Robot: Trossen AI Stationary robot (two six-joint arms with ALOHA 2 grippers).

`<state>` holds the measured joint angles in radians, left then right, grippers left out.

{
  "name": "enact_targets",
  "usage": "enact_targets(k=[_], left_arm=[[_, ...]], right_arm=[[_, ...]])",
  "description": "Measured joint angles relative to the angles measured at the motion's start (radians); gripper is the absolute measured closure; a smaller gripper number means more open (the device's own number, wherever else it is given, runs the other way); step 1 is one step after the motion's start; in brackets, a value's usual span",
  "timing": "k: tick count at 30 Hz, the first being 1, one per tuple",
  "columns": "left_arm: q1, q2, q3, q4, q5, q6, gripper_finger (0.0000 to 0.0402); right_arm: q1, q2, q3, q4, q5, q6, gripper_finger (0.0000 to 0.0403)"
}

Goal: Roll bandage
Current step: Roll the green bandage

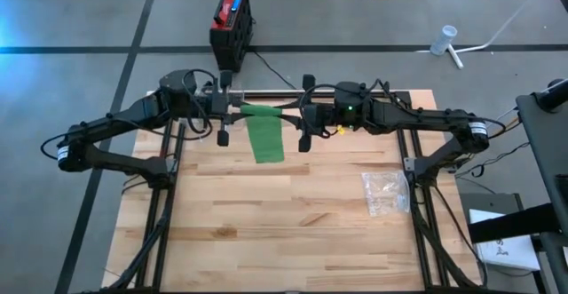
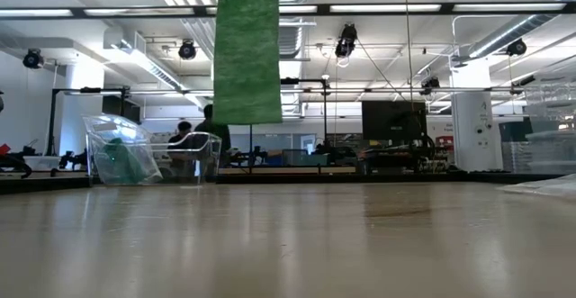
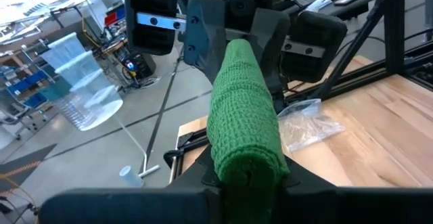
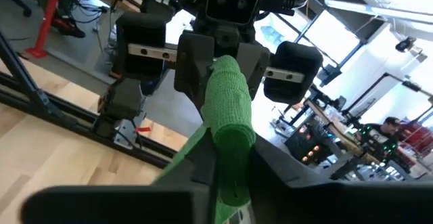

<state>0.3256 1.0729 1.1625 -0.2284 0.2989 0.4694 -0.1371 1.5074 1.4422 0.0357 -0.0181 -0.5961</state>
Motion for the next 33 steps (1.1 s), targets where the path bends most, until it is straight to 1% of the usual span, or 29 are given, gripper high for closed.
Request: enact_targets(k=[2, 4, 8, 11, 13, 16, 19, 22, 24, 29, 31, 33], left_arm=[[0.0, 0.0, 0.0, 0.002, 0.001, -0.004, 0.0363], [0.0, -0.003, 0.0, 0.002, 0.001, -0.021, 0.0343], [-0.002, -0.018, 0.0, -0.023, 0.004, -0.058, 0.0294], [0.01, -0.029, 0.0, -0.036, 0.017, -0.103, 0.0255], [0.026, -0.034, 0.0, -0.045, 0.051, -0.129, 0.0228], [0.055, -0.035, 0.0, -0.046, 0.13, -0.183, 0.0188], [0.076, -0.032, 0.0, -0.048, 0.161, -0.242, 0.0152], [0.078, -0.021, 0.0, -0.038, 0.183, -0.29, 0.012], [0.077, -0.009, 0.0, -0.029, 0.222, -0.328, 0.0103], [0.077, 0.022, 0.0, -0.015, 0.362, -0.461, 0.0072], [0.077, 0.029, 0.0, -0.006, 0.38, -0.524, 0.0064], [0.077, 0.035, 0.0, 0.017, 0.371, -0.615, 0.0058]], right_arm=[[0.0, 0.0, 0.0, -0.001, 0.0, -0.039, 0.0371], [0.0, 0.0, 0.0, -0.004, 0.0, -0.108, 0.0383], [0.0, 0.002, 0.0, 0.025, -0.002, -0.182, 0.0383], [0.001, 0.003, 0.001, 0.047, -0.008, -0.27, 0.0384], [0.001, 0.003, 0.003, 0.057, -0.01, -0.346, 0.0384], [0.002, 0.003, 0.004, 0.06, -0.019, -0.444, 0.0384], [0.002, 0.007, 0.004, 0.06, -0.055, -0.513, 0.0384], [0.002, 0.008, 0.004, 0.066, -0.066, -0.586, 0.0384], [0.002, 0.012, 0.005, 0.079, -0.068, -0.632, 0.0384], [0.002, 0.016, 0.003, 0.062, -0.06, -0.761, 0.0384], [0.002, 0.016, 0.003, 0.051, -0.054, -0.816, 0.0384], [0.002, 0.016, 0.002, 0.045, -0.025, -0.868, 0.0384]])
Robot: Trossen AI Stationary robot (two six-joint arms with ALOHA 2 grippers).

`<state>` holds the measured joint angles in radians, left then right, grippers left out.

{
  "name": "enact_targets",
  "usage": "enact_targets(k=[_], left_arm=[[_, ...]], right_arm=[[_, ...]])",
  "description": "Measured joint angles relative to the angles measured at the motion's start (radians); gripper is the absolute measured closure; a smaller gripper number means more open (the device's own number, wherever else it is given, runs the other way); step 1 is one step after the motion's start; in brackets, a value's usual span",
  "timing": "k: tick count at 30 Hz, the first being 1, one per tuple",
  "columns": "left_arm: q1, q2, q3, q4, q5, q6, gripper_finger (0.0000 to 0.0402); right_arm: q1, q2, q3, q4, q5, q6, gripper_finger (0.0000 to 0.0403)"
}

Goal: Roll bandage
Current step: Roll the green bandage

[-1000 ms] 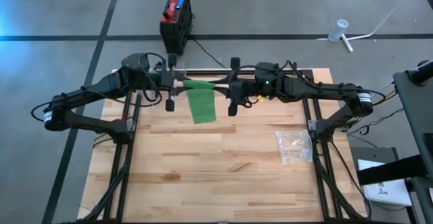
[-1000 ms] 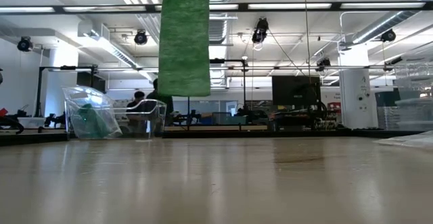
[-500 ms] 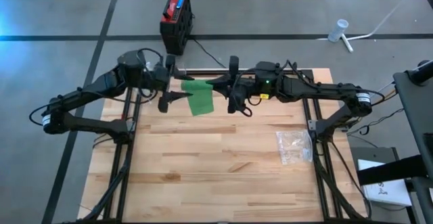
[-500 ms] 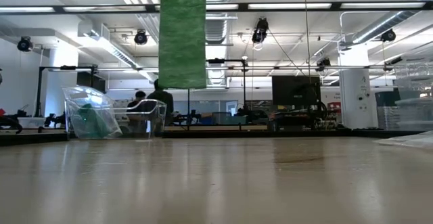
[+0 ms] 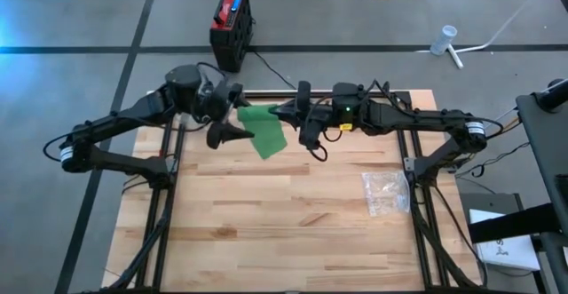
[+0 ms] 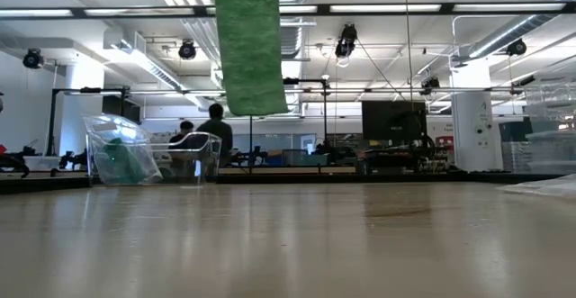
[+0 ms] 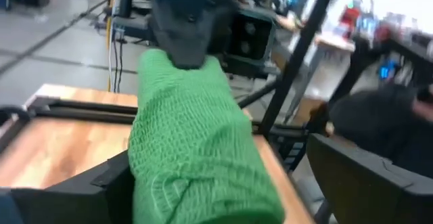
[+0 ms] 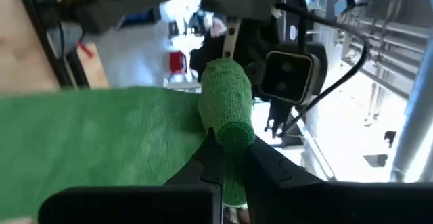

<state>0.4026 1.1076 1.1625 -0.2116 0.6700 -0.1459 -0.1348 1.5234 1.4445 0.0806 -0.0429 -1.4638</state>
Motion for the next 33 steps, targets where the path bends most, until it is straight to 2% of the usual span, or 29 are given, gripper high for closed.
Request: enact_targets(k=[3, 7, 14, 18, 20, 26, 27, 33], left_arm=[[0.002, 0.005, 0.0, 0.035, -0.021, -0.115, 0.0058], [0.002, 0.005, 0.0, 0.051, -0.063, -0.18, 0.0078], [0.004, 0.005, 0.0, 0.038, -0.07, -0.167, 0.0133], [0.004, 0.005, 0.0, 0.014, -0.094, -0.102, 0.0183], [0.003, 0.005, 0.0, 0.005, -0.117, -0.061, 0.0219], [0.003, 0.003, 0.0, -0.002, -0.183, 0.07, 0.0363], [0.004, 0.003, 0.0, -0.002, -0.188, 0.081, 0.0374], [0.011, 0.0, 0.0, -0.026, -0.241, 0.18, 0.0359]], right_arm=[[0.0, 0.0, 0.0, -0.015, 0.032, -0.08, 0.0384], [0.001, -0.001, -0.003, -0.018, 0.062, -0.151, 0.0384], [0.001, -0.001, -0.008, -0.022, 0.065, -0.214, 0.0383], [0.001, -0.001, -0.01, -0.024, 0.065, -0.203, 0.0362], [0.0, -0.001, -0.01, -0.026, 0.069, -0.162, 0.035], [0.002, -0.001, -0.01, -0.027, 0.079, 0.129, 0.03], [0.002, -0.001, -0.01, -0.028, 0.078, 0.162, 0.0288], [0.017, -0.009, -0.01, -0.027, 0.069, 0.446, 0.021]])
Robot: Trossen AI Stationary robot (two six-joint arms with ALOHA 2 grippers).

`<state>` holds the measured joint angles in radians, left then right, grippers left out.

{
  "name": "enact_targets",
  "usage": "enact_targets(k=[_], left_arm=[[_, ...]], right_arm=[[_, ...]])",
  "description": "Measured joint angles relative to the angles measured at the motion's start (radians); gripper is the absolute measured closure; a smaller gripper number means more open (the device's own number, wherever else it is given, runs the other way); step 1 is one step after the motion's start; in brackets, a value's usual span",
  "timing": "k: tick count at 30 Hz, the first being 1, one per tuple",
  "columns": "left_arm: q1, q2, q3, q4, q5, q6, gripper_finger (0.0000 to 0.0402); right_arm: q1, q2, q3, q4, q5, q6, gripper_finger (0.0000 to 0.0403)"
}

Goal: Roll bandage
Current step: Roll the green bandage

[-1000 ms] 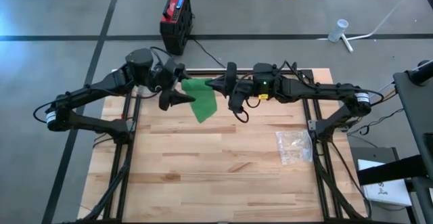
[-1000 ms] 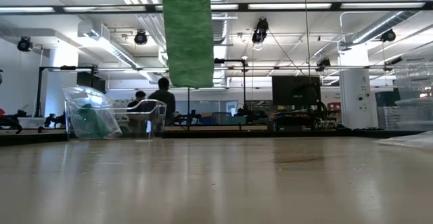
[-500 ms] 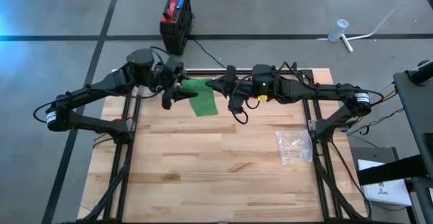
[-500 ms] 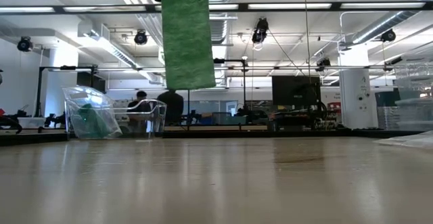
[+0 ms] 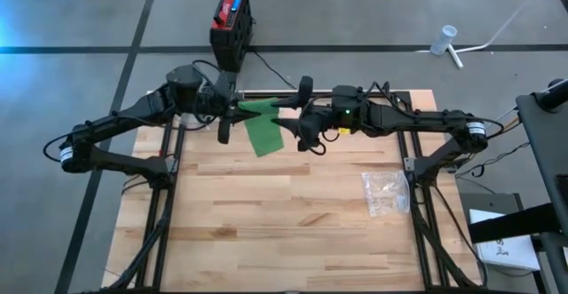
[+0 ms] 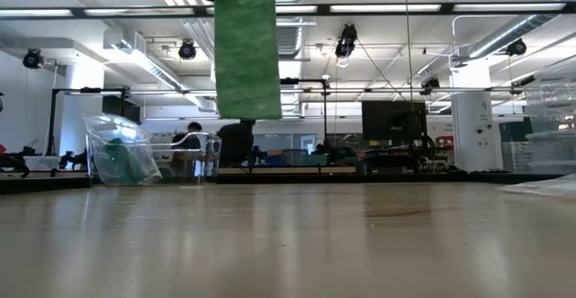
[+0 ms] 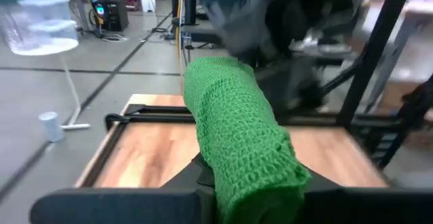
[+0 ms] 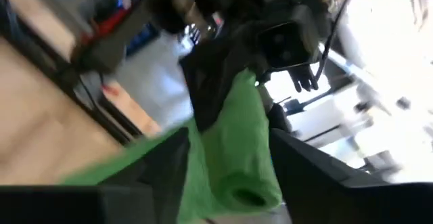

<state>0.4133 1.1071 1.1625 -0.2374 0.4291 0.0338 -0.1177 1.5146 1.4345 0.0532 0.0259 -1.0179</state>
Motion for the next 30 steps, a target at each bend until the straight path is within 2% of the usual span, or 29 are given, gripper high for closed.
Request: enact_targets(k=[6, 11, 20, 26, 30], left_arm=[[0.0, -0.001, 0.0, -0.041, -0.027, 0.262, 0.0371], [-0.003, 0.003, 0.0, -0.035, -0.027, 0.39, 0.0365], [-0.033, 0.011, 0.0, -0.03, -0.026, 0.555, 0.0371], [-0.042, 0.012, -0.002, 0.0, -0.024, 0.594, 0.0361], [-0.042, 0.019, -0.002, 0.025, 0.003, 0.582, 0.0358]], right_arm=[[-0.009, -0.011, 0.003, 0.016, -0.035, 0.37, 0.0139], [-0.03, 0.006, 0.003, 0.011, -0.052, 0.489, 0.0121], [-0.049, 0.025, 0.004, 0.01, -0.065, 0.609, 0.0174], [-0.05, 0.026, 0.005, 0.011, -0.093, 0.593, 0.0223], [-0.051, 0.026, 0.005, 0.012, -0.124, 0.549, 0.0276]])
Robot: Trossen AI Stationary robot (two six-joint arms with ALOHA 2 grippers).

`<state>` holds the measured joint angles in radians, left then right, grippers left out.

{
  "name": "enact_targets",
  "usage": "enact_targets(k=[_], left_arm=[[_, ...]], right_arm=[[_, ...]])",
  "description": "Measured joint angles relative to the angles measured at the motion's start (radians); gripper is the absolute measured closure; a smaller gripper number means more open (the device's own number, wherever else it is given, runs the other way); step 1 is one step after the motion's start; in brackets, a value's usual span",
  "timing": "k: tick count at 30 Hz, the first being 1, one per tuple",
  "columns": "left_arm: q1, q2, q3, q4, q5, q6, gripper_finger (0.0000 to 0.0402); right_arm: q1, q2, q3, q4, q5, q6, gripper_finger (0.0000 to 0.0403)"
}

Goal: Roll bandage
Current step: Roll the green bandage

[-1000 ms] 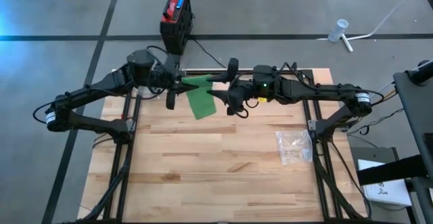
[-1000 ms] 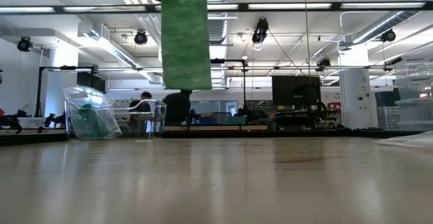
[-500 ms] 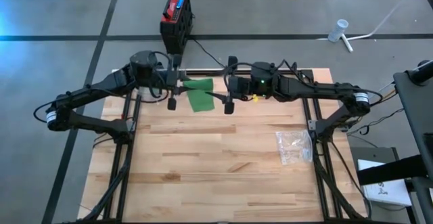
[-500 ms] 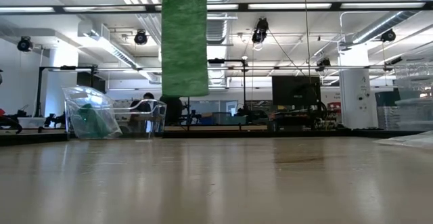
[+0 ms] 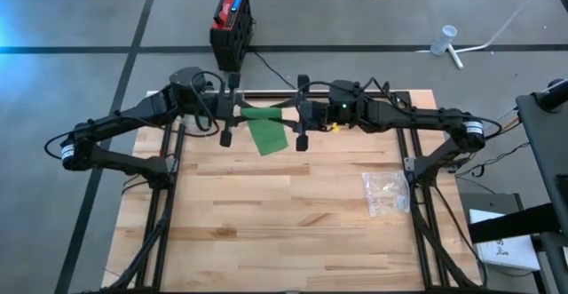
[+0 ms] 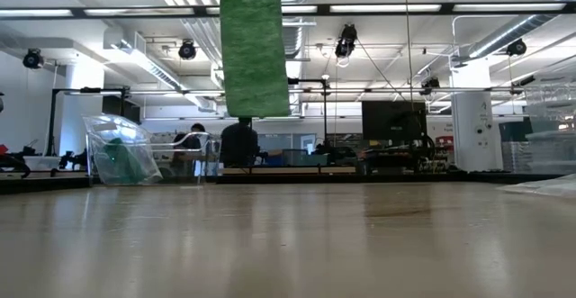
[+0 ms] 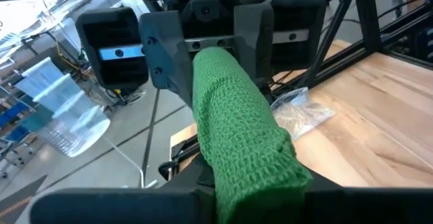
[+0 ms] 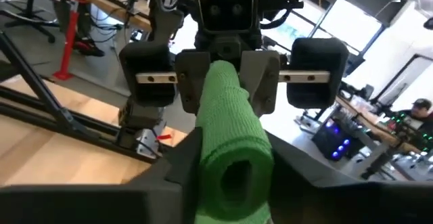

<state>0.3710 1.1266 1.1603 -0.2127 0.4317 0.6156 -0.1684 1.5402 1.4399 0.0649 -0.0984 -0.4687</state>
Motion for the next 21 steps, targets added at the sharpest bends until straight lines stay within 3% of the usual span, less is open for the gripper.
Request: enact_targets(k=[6, 14, 21], left_arm=[[0.0, 0.005, 0.0, 0.009, 0.004, -0.06, 0.0334], [-0.002, -0.015, -0.001, -0.014, 0.057, -0.209, 0.0249], [-0.002, -0.014, -0.005, -0.03, 0.068, -0.43, 0.0174]], right_arm=[[0.0, -0.007, 0.0, -0.001, 0.001, -0.103, 0.0379], [0.022, -0.018, -0.001, 0.031, 0.029, -0.343, 0.0379], [0.065, -0.004, -0.003, 0.096, 0.136, -0.624, 0.0379]])
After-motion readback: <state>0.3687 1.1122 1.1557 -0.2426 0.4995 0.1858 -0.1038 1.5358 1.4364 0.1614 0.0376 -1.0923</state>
